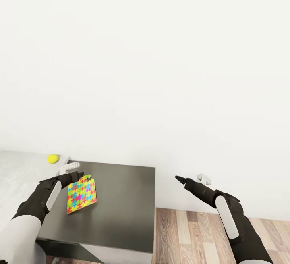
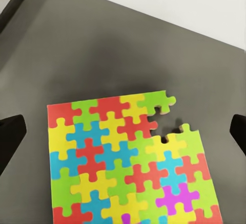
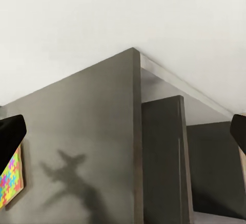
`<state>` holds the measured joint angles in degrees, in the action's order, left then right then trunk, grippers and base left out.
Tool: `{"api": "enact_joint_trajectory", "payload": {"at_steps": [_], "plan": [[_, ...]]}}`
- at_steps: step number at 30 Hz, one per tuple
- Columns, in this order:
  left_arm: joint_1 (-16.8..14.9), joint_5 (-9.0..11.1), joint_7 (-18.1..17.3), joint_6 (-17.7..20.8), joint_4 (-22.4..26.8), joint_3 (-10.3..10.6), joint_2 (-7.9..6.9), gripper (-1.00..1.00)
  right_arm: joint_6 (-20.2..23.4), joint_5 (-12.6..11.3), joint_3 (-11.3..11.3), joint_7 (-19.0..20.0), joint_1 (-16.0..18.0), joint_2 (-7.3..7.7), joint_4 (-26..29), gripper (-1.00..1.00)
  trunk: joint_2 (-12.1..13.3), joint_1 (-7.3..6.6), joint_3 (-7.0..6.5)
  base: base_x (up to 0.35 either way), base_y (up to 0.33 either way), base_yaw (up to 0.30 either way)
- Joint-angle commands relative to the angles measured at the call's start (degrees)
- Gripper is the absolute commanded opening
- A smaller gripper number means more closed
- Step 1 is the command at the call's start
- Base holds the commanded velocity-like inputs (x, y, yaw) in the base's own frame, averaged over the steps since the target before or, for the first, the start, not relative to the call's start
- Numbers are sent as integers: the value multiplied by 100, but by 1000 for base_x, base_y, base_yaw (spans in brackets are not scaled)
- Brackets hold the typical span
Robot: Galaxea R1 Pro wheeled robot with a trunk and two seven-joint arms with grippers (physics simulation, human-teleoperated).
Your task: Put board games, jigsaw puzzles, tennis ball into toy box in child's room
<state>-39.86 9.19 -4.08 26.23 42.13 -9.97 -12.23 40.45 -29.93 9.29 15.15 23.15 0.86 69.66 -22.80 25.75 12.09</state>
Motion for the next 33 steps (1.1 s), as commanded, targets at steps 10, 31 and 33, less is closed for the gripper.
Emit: {"api": "enact_joint_trajectory", "payload": {"at_steps": [10, 31, 33], "plan": [[-4, 32, -25, 65, 7, -1, -22, 100, 33, 11, 11, 23, 5, -6, 3, 100, -12, 3, 106, 0, 0, 0], [-4, 63, -928, 204, -3, -59, -159, 100, 33, 22, 5, 23, 5, -7, 3, 100, -12, 3, 303, 0, 0, 0], [-4, 62, -941, 205, -5, -62, -161, 100, 33, 22, 4, 23, 5, -7, 3, 100, -12, 3, 322, 0, 0, 0]]}}
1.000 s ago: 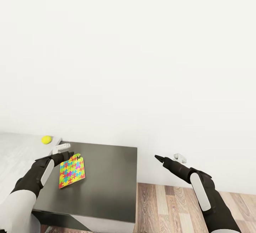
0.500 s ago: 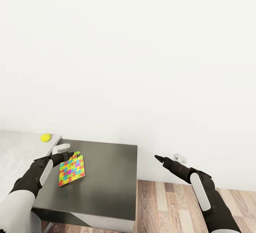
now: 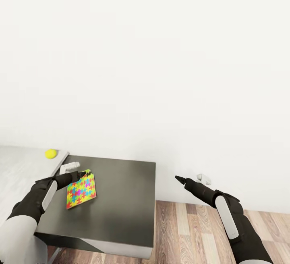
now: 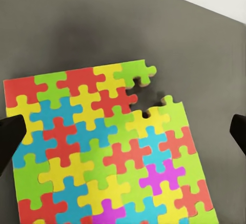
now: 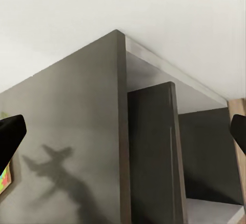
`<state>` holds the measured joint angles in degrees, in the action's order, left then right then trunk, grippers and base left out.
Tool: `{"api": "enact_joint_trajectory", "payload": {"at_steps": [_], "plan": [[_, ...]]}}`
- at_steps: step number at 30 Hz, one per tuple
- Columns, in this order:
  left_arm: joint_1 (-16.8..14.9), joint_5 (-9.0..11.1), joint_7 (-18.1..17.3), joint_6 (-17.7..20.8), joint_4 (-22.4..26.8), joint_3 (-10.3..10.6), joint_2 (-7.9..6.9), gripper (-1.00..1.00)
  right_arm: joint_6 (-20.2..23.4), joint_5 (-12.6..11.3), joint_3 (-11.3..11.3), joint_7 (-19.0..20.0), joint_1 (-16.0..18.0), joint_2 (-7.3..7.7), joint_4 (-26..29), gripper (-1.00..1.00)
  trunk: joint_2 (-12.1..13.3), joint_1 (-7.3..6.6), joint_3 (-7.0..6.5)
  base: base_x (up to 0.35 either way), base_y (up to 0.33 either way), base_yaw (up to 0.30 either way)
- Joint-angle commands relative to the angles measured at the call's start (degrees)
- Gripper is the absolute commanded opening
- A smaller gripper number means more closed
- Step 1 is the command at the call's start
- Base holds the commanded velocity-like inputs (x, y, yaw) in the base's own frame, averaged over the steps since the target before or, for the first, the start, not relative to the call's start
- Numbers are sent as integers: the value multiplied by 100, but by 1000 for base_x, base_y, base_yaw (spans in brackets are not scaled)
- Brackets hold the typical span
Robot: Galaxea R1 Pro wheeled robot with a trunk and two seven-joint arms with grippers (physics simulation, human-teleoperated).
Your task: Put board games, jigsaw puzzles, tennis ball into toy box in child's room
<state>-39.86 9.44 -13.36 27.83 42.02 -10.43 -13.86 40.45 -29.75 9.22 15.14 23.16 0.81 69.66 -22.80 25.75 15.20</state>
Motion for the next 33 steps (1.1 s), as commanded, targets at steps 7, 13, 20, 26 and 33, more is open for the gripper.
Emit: {"api": "enact_joint_trajectory", "payload": {"at_steps": [7, 13, 20, 26, 33], "plan": [[-4, 46, -39, 50, 5, -44, -54, 100, 33, 9, 9, 24, 5, -1, 3, 100, -12, 3, 77, 0, 0, 0], [-4, 44, -32, 84, 7, -196, -205, 100, 33, 9, 10, 24, 5, -1, 3, 100, -12, 3, 133, 0, 0, 0], [-4, 41, -19, 102, 8, -326, -236, 100, 27, 13, 9, 24, 5, -1, 3, 100, -12, 3, 199, 0, 0, 0], [-4, 40, 22, 114, 8, -343, -233, 100, 25, 13, 9, 24, 5, -1, 3, 100, -12, 3, 255, 0, 0, 0], [-4, 40, 20, 113, 8, -338, -224, 100, 24, 14, 9, 24, 5, -1, 3, 100, -12, 3, 321, 0, 0, 0]]}}
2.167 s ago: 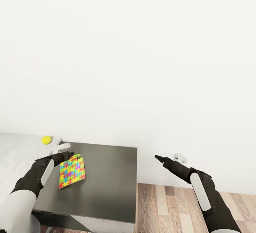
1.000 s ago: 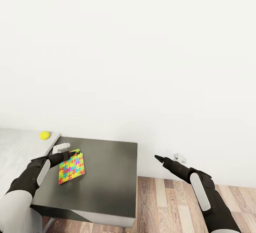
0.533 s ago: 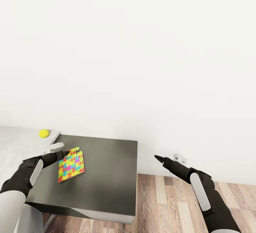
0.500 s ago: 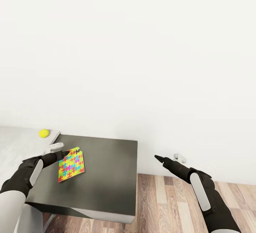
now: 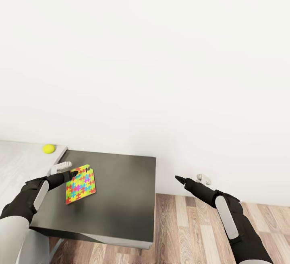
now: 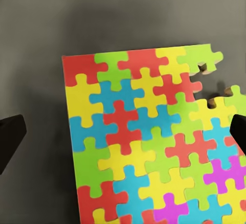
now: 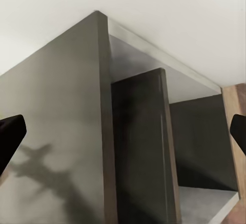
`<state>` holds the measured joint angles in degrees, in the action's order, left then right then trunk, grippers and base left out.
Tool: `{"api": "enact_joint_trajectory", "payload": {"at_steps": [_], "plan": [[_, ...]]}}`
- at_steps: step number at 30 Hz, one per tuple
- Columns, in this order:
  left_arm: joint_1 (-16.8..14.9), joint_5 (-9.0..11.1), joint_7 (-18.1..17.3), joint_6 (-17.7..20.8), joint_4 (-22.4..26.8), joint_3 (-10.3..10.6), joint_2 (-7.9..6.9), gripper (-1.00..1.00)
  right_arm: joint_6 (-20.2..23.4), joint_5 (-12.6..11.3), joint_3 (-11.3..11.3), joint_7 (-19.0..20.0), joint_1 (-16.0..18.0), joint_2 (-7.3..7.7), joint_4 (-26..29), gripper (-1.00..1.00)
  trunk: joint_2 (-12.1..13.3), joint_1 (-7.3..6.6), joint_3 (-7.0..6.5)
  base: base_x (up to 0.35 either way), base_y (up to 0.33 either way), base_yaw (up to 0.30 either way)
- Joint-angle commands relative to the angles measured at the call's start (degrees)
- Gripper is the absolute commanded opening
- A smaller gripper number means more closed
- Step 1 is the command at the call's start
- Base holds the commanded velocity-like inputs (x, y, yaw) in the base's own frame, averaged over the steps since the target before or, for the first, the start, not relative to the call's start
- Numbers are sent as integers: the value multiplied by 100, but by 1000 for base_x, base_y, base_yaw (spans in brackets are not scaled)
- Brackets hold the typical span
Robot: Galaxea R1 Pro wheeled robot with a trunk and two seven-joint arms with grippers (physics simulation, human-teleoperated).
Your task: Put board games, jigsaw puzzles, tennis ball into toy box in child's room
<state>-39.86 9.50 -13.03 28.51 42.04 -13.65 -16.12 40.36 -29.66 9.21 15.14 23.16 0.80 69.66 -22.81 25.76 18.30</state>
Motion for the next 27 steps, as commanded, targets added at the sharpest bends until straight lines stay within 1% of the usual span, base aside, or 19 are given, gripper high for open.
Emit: {"api": "enact_joint_trajectory", "payload": {"at_steps": [1, 27], "plan": [[-4, 35, -15, 44, 6, -16, 2, 100, 33, 4, 11, 24, 5, -1, 3, 100, -11, 3, 20, 0, 0, 0], [-4, 36, -68, 6, 6, 6, 12, 100, 33, 12, 11, 24, 5, -1, 3, 100, -11, 3, 264, 0, 0, 0]]}}
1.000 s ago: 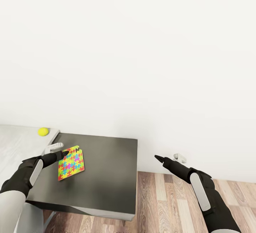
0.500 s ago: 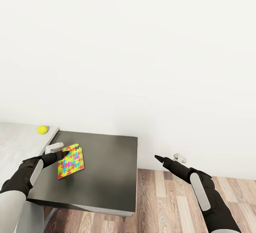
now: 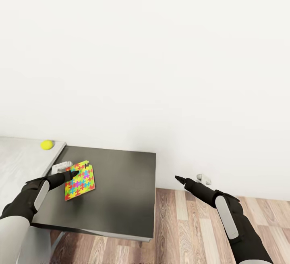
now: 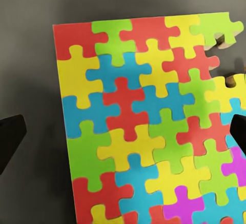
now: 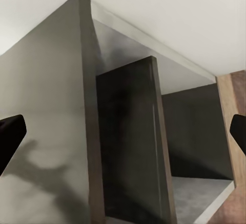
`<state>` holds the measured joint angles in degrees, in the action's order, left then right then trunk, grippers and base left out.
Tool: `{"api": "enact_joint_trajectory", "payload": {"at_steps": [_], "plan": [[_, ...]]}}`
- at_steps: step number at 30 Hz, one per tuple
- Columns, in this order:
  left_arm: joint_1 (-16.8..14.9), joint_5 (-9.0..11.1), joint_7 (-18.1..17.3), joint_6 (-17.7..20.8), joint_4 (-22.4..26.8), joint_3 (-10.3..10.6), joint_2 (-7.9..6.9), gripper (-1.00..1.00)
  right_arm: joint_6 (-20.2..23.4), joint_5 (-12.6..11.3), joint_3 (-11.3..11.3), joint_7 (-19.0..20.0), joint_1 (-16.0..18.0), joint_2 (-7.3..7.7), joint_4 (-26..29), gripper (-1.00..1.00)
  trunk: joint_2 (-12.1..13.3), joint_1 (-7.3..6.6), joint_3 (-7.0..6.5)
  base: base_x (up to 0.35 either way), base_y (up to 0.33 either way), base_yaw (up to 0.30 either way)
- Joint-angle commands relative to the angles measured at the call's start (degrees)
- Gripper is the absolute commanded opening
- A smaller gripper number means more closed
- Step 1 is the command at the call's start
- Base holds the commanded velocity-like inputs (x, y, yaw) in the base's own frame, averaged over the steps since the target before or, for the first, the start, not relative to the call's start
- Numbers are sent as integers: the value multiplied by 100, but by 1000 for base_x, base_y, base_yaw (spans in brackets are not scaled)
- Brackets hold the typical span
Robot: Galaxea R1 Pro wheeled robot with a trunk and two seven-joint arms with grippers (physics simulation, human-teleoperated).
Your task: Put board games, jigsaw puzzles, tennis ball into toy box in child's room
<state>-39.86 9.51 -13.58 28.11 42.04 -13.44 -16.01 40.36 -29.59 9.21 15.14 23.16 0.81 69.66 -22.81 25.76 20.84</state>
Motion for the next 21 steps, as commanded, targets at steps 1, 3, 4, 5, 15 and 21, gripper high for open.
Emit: {"api": "enact_joint_trajectory", "payload": {"at_steps": [1, 3, 4, 5, 15, 21], "plan": [[-4, 35, -13, 46, 6, -15, 2, 100, 33, 4, 11, 24, 4, -1, 4, 100, -11, 3, 19, 0, 0, 0], [-4, 34, -15, 46, 6, -10, 2, 100, 33, 2, 6, 24, 4, -1, 4, 100, -11, 3, 38, 0, 0, 0], [-4, 34, -16, 46, 6, -8, 2, 100, 33, 1, 5, 24, 4, -1, 4, 100, -11, 3, 47, 0, 0, 0], [-4, 34, -17, 46, 6, -7, 2, 100, 33, 2, 5, 24, 4, -1, 4, 100, -11, 3, 57, 0, 0, 0], [-4, 33, -21, 46, 6, 5, 9, 100, 33, -2, 10, 24, 4, -1, 4, 100, -11, 3, 122, 0, 0, 0], [-4, 33, -22, 46, 6, 7, 10, 100, 33, -12, 11, 24, 4, -1, 4, 100, -11, 3, 126, 0, 0, 0]]}}
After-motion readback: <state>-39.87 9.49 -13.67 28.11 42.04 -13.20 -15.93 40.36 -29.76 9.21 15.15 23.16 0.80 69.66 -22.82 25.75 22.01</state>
